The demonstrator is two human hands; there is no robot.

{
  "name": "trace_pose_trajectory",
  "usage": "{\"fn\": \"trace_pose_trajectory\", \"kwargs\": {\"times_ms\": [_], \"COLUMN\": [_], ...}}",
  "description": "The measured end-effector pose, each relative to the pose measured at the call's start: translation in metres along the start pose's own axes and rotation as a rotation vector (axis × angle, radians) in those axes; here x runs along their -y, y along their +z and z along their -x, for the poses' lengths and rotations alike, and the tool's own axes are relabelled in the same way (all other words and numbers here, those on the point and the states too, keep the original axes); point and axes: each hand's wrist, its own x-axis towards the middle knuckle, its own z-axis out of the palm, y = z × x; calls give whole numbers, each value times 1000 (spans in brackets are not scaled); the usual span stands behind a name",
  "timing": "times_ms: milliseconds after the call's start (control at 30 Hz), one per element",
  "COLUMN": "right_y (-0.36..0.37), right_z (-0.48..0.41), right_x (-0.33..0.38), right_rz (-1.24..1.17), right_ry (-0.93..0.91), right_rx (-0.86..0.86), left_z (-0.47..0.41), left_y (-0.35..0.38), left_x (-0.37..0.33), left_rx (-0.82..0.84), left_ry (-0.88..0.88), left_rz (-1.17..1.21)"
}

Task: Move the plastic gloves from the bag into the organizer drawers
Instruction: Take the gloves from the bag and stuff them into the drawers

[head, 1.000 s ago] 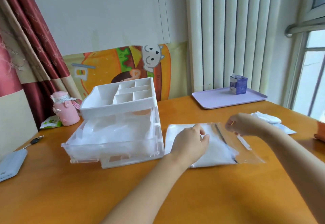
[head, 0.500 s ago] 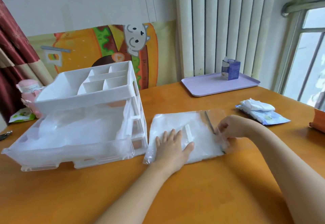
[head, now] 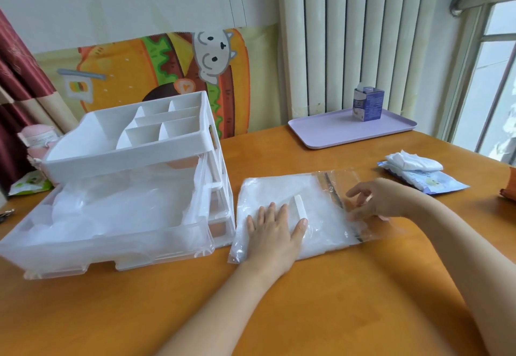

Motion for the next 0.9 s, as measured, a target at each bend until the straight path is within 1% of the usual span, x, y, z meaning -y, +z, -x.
{"fn": "trace_pose_trajectory", "kwargs": {"times_ms": [67, 133, 367, 533, 667, 700, 800, 867, 900], "right_y": [3, 5, 4, 1, -2, -3, 0, 4, 6], "right_z": [1, 1, 4, 5, 5, 5, 5, 5, 4], "right_x": [3, 2, 1, -2, -9, -10, -8, -4, -3], "right_rz": [46, 34, 104, 22, -160, -174, 7, 29, 26], "right_ry": [-13, -26, -96, -102, -92, -96, -88, -64, -69], "right_rx": [54, 45, 15, 76, -13, -28, 29, 70, 53], "left_z": [0, -1, 1, 2, 1, 2, 3, 2, 2], "left_y": [0, 0, -1, -2, -2, -2, -2, -2, -2], "left_x": [0, 1, 1, 2, 3, 3, 4, 4, 4], "left_rx": [1, 3, 2, -3, -11, -11, -13, -16, -16], "left_ry": [0, 2, -1, -3, -11, -15, -21, -22, -21], "left_rz": [-10, -14, -11, -17, -4, -1, 3, 0, 1]}}
